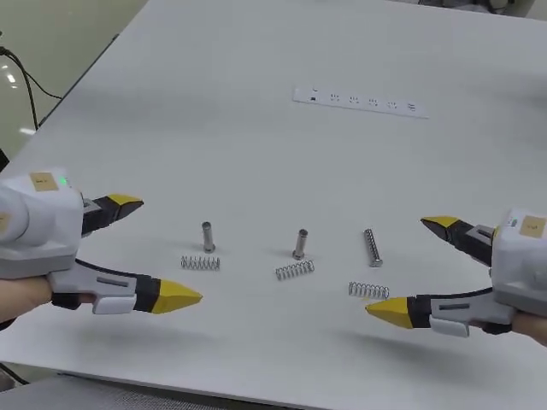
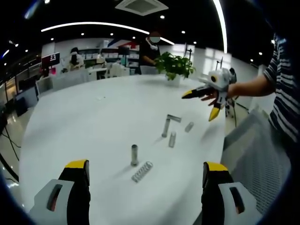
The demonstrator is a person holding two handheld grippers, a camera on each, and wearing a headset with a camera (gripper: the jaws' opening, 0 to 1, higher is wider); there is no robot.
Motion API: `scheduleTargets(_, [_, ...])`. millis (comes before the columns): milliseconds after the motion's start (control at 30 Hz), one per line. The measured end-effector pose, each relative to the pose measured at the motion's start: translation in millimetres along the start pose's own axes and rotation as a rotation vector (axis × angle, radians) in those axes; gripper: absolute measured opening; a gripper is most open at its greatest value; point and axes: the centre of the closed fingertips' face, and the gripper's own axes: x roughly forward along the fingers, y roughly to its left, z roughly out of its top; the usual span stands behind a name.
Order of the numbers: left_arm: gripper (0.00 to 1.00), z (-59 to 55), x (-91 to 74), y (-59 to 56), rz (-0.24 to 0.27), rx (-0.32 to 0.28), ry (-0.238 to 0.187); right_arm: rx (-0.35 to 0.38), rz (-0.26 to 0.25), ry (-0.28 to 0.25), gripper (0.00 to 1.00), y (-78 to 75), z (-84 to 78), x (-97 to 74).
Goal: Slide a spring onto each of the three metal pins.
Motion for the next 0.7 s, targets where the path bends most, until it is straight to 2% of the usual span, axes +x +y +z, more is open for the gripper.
scheduleTargets(200, [0.98, -2.2, 0.5, -1.2, -0.002, -0.002, 0.003, 0.020, 0.001, 0.001, 0.92, -4.4, 5.3, 4.2])
scheduleTargets(467, [0.98, -6.5, 1.3, -1.2, -0.008, -0.008, 0.010, 0.070, -0.013, 0.032, 0.81, -18.8, 6.6, 13.1])
scheduleTargets(533, [0.98, -7.0, 1.2, -0.9, -0.008, -0.008, 0.010, 0.110, -0.017, 0.038, 0.78, -21.2, 6.8, 14.3])
scheduleTargets(700, [0.98, -8.8, 0.5, -2.1, -0.014, -0.012, 0.010, 0.147, -0.029, 0.058, 0.73, -27.3, 8.3, 19.8])
